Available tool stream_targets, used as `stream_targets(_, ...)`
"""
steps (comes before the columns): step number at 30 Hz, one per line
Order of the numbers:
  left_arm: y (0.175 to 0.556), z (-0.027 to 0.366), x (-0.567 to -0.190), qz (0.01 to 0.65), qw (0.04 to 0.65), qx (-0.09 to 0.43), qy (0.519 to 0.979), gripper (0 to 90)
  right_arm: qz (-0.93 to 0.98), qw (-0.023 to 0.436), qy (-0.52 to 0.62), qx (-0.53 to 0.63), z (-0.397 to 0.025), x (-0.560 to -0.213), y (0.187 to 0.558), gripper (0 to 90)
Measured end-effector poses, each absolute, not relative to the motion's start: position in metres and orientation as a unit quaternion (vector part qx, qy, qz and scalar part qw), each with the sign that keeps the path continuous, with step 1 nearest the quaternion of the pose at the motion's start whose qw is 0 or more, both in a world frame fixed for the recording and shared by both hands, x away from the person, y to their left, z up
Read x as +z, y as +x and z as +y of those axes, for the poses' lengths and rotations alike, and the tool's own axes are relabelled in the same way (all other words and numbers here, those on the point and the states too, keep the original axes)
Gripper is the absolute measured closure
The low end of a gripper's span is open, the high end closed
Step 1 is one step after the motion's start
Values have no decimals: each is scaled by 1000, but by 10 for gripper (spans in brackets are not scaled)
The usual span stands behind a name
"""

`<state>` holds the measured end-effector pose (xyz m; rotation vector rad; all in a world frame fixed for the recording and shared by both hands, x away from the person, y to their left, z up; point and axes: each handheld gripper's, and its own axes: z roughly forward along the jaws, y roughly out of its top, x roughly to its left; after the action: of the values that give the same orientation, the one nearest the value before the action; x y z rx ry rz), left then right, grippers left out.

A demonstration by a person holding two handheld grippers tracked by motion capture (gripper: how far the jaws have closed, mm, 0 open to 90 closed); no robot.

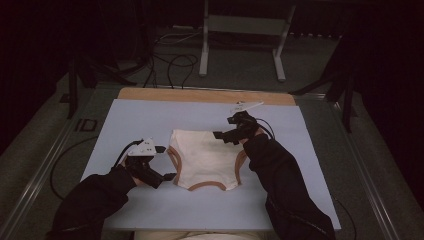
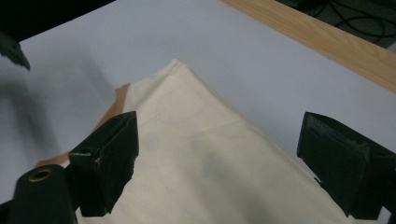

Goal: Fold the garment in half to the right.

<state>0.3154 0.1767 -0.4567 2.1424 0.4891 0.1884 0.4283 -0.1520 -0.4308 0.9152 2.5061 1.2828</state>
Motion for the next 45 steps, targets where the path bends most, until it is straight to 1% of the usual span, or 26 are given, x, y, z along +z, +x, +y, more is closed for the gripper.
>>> stream_targets(9,305,165,-463,165,445,68,878,6,851,79,291,431,-125,-435,434,128)
stream_targets(16,304,157,-478,148,430,56,889,35,857,65,283,425,-106,-441,437,128)
stream_targets(21,307,153,-490,138,412,55,899,112,861,58,280,421,-95,-447,440,128)
stream_targets(28,310,144,-499,113,389,55,913,162,867,47,277,411,-82,-456,442,130)
stream_targets(32,312,140,-504,100,371,55,922,215,870,41,277,406,-75,-460,442,132)
stream_targets(36,313,140,-510,95,353,57,929,245,874,37,271,402,-69,-462,443,131)
stream_targets(43,316,138,-515,80,346,70,932,319,879,32,269,393,-59,-468,446,131)
stream_targets(44,317,137,-515,72,342,76,934,352,879,31,268,393,-58,-468,446,131)
stream_targets(45,317,136,-515,70,344,75,933,362,879,29,269,394,-57,-469,446,131)
